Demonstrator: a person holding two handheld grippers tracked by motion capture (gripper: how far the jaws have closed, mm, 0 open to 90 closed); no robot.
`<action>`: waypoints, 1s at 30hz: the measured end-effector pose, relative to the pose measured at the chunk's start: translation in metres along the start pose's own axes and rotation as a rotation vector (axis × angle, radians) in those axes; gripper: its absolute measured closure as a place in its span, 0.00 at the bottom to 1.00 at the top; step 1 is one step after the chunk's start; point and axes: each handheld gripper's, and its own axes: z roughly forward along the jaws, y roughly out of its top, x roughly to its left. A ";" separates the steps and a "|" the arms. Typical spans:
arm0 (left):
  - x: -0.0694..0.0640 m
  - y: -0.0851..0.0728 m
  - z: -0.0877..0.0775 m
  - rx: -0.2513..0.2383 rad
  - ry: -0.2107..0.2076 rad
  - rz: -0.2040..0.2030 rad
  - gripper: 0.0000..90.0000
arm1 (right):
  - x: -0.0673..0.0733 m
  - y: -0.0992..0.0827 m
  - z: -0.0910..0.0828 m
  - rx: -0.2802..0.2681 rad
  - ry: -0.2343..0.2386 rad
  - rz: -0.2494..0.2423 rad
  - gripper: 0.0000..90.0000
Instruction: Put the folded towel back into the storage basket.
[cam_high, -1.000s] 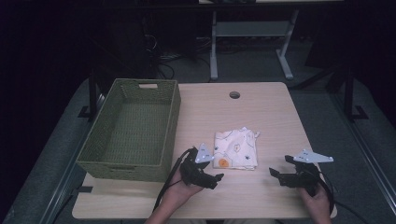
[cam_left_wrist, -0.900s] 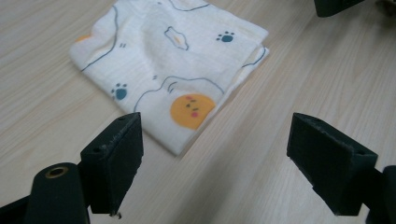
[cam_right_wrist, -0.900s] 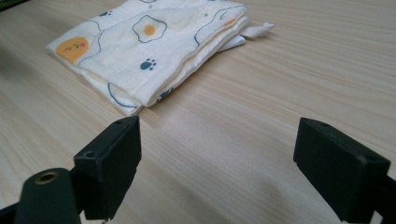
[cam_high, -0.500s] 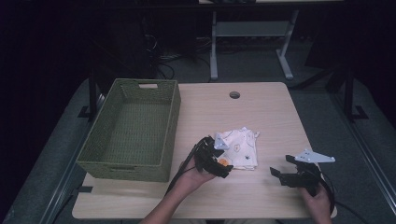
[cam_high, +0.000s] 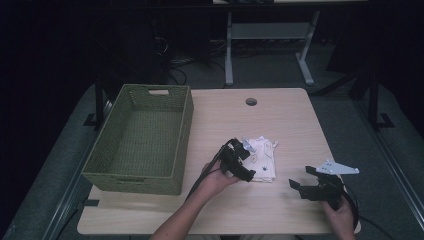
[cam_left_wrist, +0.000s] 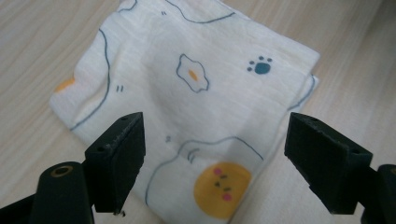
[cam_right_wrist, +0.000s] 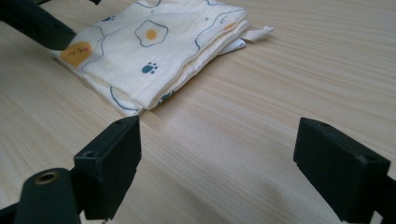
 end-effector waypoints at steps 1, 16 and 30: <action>0.001 0.003 0.002 0.005 -0.002 -0.002 0.24 | 0.000 0.000 0.000 -0.002 0.001 0.000 0.16; 0.013 0.027 0.038 0.073 0.006 -0.061 0.37 | -0.001 0.000 -0.001 -0.013 0.009 -0.003 0.16; 0.013 0.018 0.041 0.059 0.017 -0.078 0.65 | 0.000 0.000 -0.001 -0.016 0.009 -0.002 0.16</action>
